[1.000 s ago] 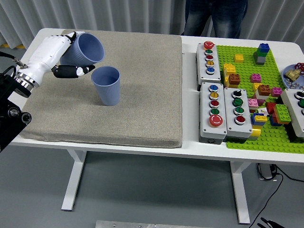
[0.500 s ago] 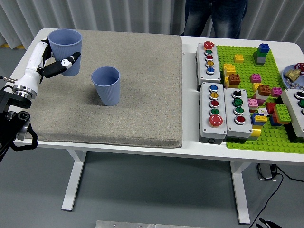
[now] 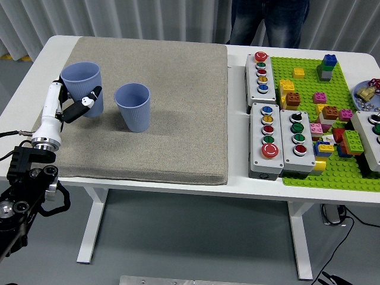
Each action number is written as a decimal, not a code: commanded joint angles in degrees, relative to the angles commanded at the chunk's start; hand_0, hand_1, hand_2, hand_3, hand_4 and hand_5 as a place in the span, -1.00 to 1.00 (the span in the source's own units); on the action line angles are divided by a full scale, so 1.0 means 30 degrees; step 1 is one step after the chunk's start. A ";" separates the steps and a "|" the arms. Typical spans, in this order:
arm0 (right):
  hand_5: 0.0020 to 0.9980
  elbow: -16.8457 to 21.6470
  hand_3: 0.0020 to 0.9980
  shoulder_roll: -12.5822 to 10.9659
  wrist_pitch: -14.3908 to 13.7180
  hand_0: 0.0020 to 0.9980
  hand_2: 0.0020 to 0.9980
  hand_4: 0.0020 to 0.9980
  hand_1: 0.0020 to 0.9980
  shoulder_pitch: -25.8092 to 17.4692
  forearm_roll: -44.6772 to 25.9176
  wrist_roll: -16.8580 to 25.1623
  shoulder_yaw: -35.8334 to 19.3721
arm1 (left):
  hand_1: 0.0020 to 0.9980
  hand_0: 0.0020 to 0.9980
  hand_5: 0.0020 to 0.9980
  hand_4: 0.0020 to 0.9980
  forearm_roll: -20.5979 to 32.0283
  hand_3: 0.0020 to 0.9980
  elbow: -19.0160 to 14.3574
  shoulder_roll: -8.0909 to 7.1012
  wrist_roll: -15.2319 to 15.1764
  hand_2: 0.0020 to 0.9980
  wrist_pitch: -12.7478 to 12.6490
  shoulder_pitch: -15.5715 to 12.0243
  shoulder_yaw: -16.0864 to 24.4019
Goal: Pick cup pour cup place
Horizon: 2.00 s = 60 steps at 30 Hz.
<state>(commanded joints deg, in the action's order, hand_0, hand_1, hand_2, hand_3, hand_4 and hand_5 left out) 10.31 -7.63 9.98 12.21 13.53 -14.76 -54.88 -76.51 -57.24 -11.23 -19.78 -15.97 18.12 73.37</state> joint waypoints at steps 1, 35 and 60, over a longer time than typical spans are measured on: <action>-0.34 0.0000 0.21 0.0013 0.0004 0.53 0.42 -0.69 0.40 -0.0012 0.0019 0.0008 -0.0019 | 0.08 -0.05 -1.00 0.02 0.0100 0.16 0.0240 0.0182 -0.0234 0.19 -0.0183 -0.0035 0.0030; -0.36 0.0000 0.21 0.0039 0.0140 0.53 0.42 -0.67 0.40 0.0045 0.0207 0.0016 -0.0362 | 0.38 0.26 -0.58 0.57 -0.0661 0.51 0.2521 0.1774 -0.1389 0.68 -0.0738 -0.0048 0.0673; -0.36 0.0000 0.21 0.0064 0.0146 0.53 0.42 -0.67 0.40 -0.0106 0.0683 -0.0131 -0.0567 | 0.57 0.44 -0.18 0.87 -0.1125 0.95 0.0714 0.1418 -0.1121 0.92 0.0133 -0.1317 0.1317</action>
<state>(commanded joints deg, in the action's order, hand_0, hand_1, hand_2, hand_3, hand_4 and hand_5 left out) 10.31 -7.44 10.41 11.90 15.58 -15.15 -56.58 -79.88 -55.10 -6.98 -23.14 -15.57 14.17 77.32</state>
